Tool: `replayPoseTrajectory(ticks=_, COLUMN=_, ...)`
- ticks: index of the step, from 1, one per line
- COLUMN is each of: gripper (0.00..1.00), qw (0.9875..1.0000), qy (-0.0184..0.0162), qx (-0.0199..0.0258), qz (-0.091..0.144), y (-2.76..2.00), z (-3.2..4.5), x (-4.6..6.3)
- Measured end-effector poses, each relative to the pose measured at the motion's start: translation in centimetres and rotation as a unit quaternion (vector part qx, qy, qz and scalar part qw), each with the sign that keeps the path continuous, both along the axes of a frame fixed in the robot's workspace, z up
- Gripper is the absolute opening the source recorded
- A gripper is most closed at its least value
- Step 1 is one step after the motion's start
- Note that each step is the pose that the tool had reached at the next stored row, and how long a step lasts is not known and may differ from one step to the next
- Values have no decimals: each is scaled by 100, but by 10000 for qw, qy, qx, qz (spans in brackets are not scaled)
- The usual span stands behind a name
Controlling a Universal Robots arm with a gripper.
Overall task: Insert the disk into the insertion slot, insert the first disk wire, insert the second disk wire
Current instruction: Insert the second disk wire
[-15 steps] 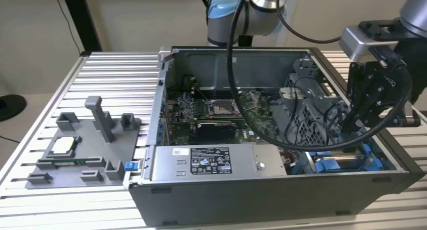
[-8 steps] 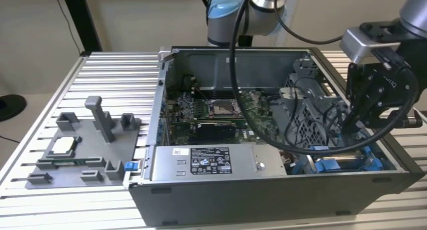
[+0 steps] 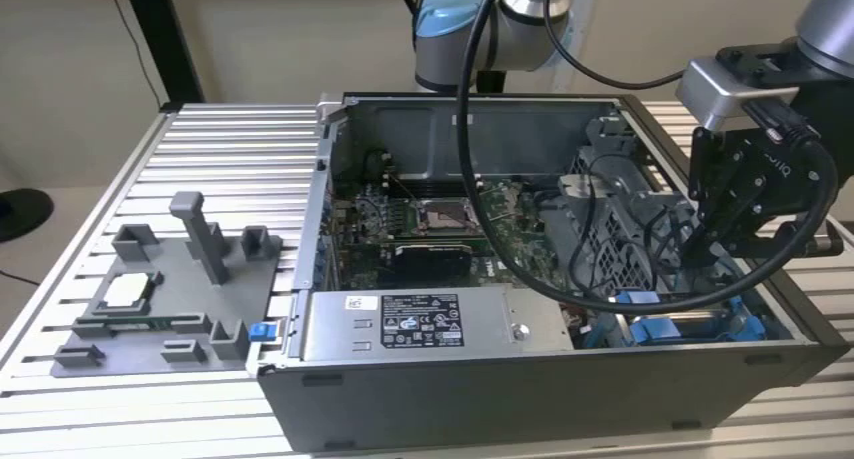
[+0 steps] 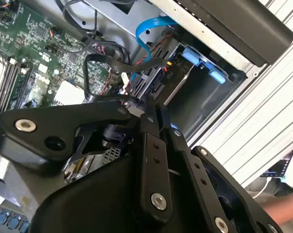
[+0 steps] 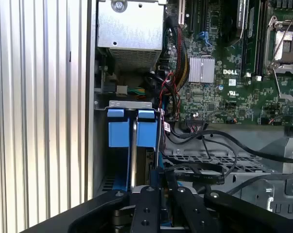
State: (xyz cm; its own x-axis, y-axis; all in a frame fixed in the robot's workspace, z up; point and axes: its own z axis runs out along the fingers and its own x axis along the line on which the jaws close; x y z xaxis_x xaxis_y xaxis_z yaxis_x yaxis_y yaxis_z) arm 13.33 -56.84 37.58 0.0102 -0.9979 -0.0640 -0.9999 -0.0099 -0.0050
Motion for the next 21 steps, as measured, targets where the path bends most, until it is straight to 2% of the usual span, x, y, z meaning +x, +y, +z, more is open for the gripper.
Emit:
replayPoseTrajectory(ticks=10, gripper=0, qw=10000, qy=0, qx=-1, qz=3, y=-12, z=-12, x=0)
replayPoseTrajectory(ticks=21, gripper=0, qw=10000, qy=0, qx=-15, qz=4, y=-56, z=-132, x=0)
